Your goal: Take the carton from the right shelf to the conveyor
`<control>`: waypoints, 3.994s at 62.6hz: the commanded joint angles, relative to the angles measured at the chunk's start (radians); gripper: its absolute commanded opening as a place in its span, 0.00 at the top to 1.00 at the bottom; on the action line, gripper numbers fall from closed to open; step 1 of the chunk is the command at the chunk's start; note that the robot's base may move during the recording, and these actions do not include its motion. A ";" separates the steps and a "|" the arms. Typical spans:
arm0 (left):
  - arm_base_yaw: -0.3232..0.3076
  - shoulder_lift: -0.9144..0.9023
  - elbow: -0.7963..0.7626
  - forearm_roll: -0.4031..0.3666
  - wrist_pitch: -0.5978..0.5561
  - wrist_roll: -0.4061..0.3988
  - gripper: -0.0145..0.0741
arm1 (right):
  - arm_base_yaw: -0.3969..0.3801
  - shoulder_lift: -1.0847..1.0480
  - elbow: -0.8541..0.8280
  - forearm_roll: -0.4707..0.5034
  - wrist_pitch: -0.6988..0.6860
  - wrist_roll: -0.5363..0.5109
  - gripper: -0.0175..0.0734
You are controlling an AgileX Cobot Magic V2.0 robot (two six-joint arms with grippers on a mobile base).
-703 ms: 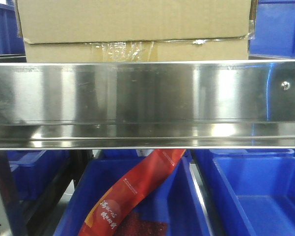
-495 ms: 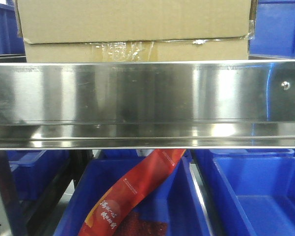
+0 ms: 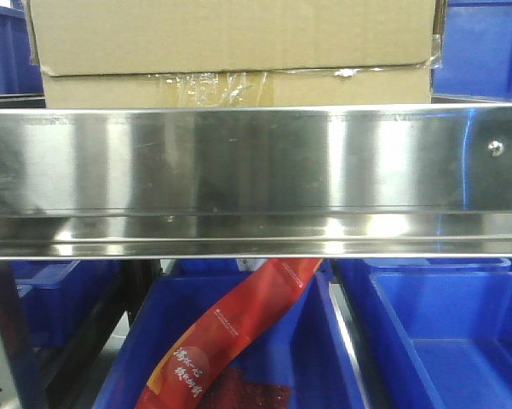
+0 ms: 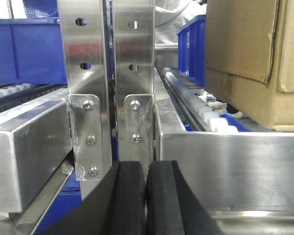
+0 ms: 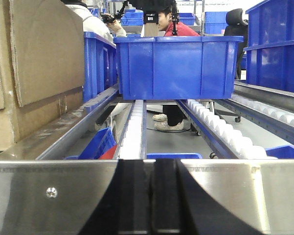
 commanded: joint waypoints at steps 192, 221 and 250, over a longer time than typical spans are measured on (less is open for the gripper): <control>-0.322 1.845 -2.135 0.215 1.092 -0.265 0.35 | 0.243 1.897 -2.233 0.085 1.160 0.013 0.19; -0.301 1.856 -2.137 0.213 1.092 -0.311 0.84 | 0.243 1.911 -2.233 0.058 1.181 0.013 0.88; -0.340 1.766 -2.354 0.175 1.138 -0.306 0.85 | 0.243 1.684 -2.233 0.047 1.183 0.017 0.88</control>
